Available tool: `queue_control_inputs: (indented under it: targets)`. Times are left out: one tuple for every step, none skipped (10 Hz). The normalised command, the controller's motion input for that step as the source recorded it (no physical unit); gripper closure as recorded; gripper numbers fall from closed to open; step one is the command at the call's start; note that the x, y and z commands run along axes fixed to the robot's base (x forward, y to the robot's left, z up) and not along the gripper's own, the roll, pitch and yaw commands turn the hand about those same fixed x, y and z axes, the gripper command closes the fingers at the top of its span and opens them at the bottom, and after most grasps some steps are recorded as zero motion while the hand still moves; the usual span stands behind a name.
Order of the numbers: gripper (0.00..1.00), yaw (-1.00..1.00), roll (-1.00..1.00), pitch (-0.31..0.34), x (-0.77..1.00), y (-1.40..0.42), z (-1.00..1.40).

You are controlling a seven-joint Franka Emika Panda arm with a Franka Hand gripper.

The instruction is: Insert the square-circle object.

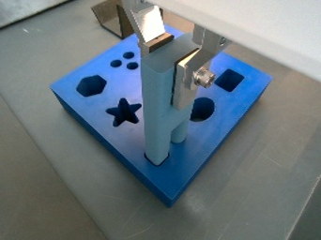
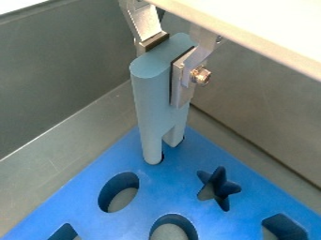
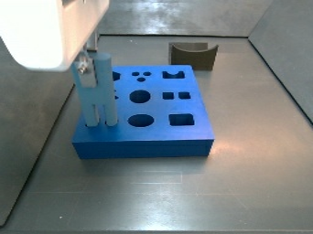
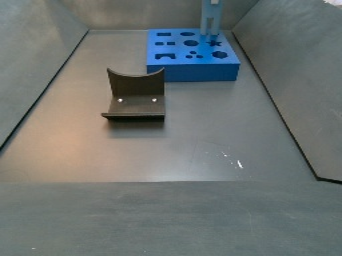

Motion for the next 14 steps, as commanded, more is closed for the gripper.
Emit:
queue_control_inputs:
  targets:
    - [1.0, -0.04, 0.0, -0.099, 0.0, 0.0, -0.46]
    - [1.0, -0.02, 0.09, -0.04, 0.0, 0.0, -0.45]
    - [1.0, 0.0, 0.12, -0.031, 0.0, 0.0, -0.41]
    - [1.0, 0.0, 0.16, -0.024, 0.0, 0.0, -0.37]
    - [1.0, 0.0, 0.22, 0.0, 0.0, 0.0, -0.41]
    - [1.0, 0.0, 0.24, 0.0, 0.0, 0.0, -0.47]
    - [1.0, 0.0, 0.29, 0.0, 0.0, -0.01, -0.57]
    - [1.0, 0.0, 0.3, 0.0, 0.0, -0.01, -0.58]
    - [1.0, 0.0, 0.22, -0.043, 0.0, 0.0, -0.56]
    - [1.0, 0.0, 0.13, -0.09, 0.0, 0.0, -0.64]
    - [1.0, 0.0, 0.09, -0.06, 0.03, 0.0, -0.65]
    - [1.0, 0.0, 0.0, -0.054, 0.0, 0.0, -0.32]
    - [1.0, 0.0, -0.04, -0.027, 0.0, 0.0, -0.03]
    - [1.0, 0.0, 0.0, 0.0, 0.0, 0.0, 0.0]
